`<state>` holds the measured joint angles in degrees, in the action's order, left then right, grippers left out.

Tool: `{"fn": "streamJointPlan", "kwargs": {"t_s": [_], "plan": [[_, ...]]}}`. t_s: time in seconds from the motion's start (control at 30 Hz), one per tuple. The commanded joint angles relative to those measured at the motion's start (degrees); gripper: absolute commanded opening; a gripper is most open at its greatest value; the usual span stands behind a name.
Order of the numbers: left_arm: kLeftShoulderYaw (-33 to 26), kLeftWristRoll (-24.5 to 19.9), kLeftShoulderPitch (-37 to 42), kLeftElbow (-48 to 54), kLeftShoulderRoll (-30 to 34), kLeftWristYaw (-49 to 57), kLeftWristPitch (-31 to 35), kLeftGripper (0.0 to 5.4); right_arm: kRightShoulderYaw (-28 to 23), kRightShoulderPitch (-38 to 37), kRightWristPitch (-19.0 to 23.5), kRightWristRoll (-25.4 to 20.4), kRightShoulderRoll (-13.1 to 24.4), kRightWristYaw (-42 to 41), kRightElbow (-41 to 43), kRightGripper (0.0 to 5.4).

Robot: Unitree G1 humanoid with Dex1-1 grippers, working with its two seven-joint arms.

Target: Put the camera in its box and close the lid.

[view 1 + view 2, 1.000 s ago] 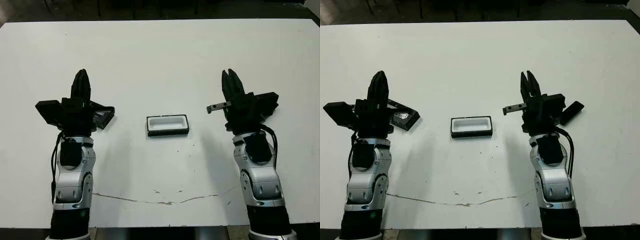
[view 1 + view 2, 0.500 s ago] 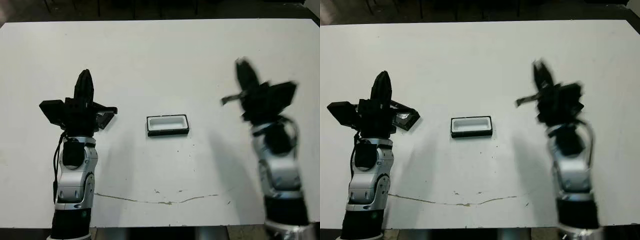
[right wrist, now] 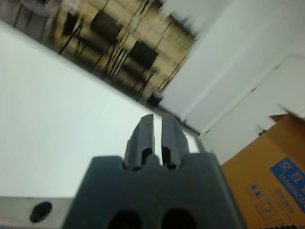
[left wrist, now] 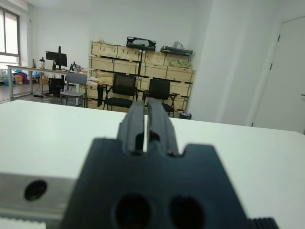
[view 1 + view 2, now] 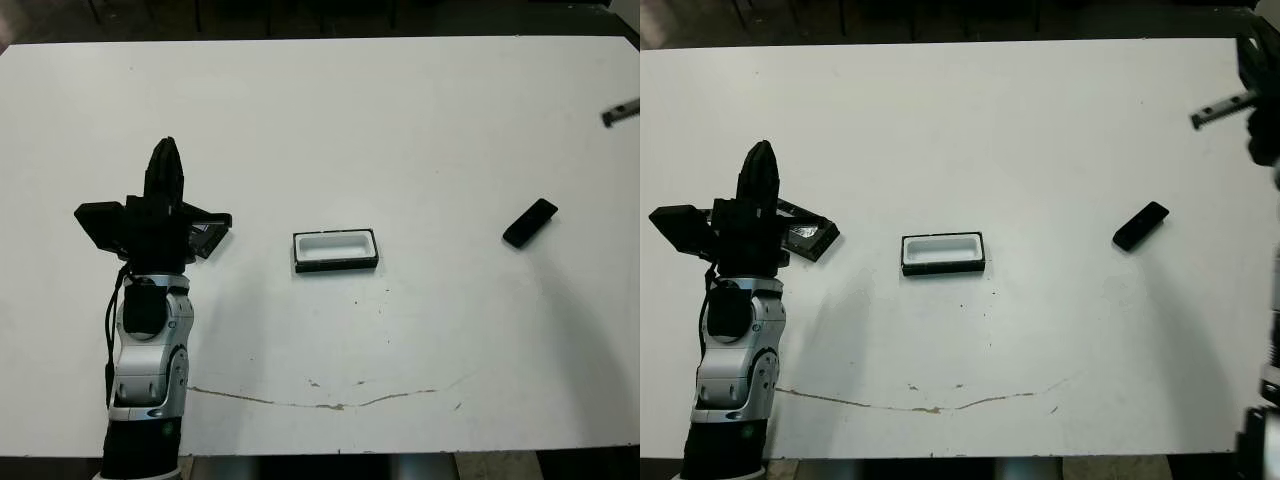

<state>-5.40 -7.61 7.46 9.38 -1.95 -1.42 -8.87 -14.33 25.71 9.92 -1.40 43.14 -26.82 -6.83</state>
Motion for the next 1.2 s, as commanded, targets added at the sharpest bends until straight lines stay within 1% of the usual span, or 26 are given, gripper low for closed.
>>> {"fn": "streamJointPlan", "kwargs": {"t_s": [0.03, 0.13, 0.17, 0.27, 0.3, 0.33, 0.4, 0.43, 0.57, 0.67, 0.77, 0.8, 0.87, 1.0, 1.03, 1.13, 1.2], "plan": [[-0.4, 0.1, -1.0, -0.5, 0.9, -0.2, 0.6, 0.01, 1.2, -3.7, 3.1, 0.1, 5.1, -6.2, -0.3, 0.0], [-0.5, -0.4, -0.9, -0.5, 1.1, -0.5, 0.9, 0.01, 2.9, -4.3, 1.7, 1.6, 10.1, -11.8, -3.9, 0.0], [-0.6, -0.7, -0.9, -0.3, 1.0, -0.5, 1.1, 0.01, 3.3, -4.1, 0.7, 1.7, 11.5, -13.9, -5.6, 0.0], [-0.8, -1.1, -0.8, -0.3, 1.1, -0.6, 1.2, 0.01, 4.7, -3.2, -3.0, 1.0, 14.7, -20.3, -10.5, 0.0], [-0.8, -1.1, -0.8, -0.3, 1.2, -0.7, 1.2, 0.01, 5.4, -3.3, -3.6, 1.5, 15.9, -22.0, -10.8, 0.0], [-0.9, -1.1, -0.8, -0.4, 1.3, -0.7, 1.1, 0.01, 6.2, -3.5, -3.3, 2.1, 17.0, -23.3, -10.3, 0.0], [-1.0, -0.9, -0.8, -0.3, 1.5, -0.6, 1.3, 0.01, 7.8, -4.5, -0.9, 3.6, 19.2, -25.5, -7.8, 0.0], [-1.0, -1.1, -0.8, -0.3, 1.6, -0.7, 1.3, 0.01, 8.3, -5.1, -0.8, 3.9, 20.1, -26.7, -6.9, 0.0], [-1.2, -1.3, -1.0, -0.2, 1.8, -1.0, 0.9, 0.01, 9.9, -6.0, -0.2, 5.5, 21.6, -28.5, -5.8, 0.0], [-1.4, -1.6, -1.1, -0.1, 1.8, -0.8, 1.2, 0.01, 11.1, -5.9, 2.4, 6.3, 22.1, -29.9, -5.1, 0.0], [-1.4, -1.7, -1.2, -0.1, 1.9, -0.9, 1.2, 0.01, 12.6, -5.4, 4.2, 7.3, 21.9, -30.4, -4.7, 0.0], [-1.4, -1.6, -1.3, -0.1, 1.9, -1.0, 1.2, 0.01, 12.8, -5.3, 3.5, 7.2, 21.3, -30.5, -5.5, 0.0], [-1.2, -1.5, -1.3, -0.1, 1.9, -1.1, 1.3, 0.01, 13.2, -4.3, 1.0, 5.8, 19.1, -30.7, -9.2, 0.0], [-0.8, -1.5, -1.2, -0.1, 1.6, -1.0, 1.2, 0.01, 15.8, -2.8, -1.5, 6.9, 16.2, -29.6, -12.2, 0.0], [-0.8, -1.3, -1.2, -0.2, 1.6, -1.0, 1.0, 0.01, 16.6, -2.1, -1.5, 7.4, 15.6, -29.6, -12.8, 0.0], [-0.9, -1.7, -1.3, -0.3, 1.5, -1.1, 0.8, 0.01, 19.1, 0.2, 1.2, 9.1, 14.2, -29.7, -14.7, 0.0], [-0.9, -1.7, -1.5, -0.1, 1.5, -0.9, 1.0, 0.01, 19.8, 1.1, 1.3, 9.8, 13.3, -29.0, -16.3, 0.0]]}}
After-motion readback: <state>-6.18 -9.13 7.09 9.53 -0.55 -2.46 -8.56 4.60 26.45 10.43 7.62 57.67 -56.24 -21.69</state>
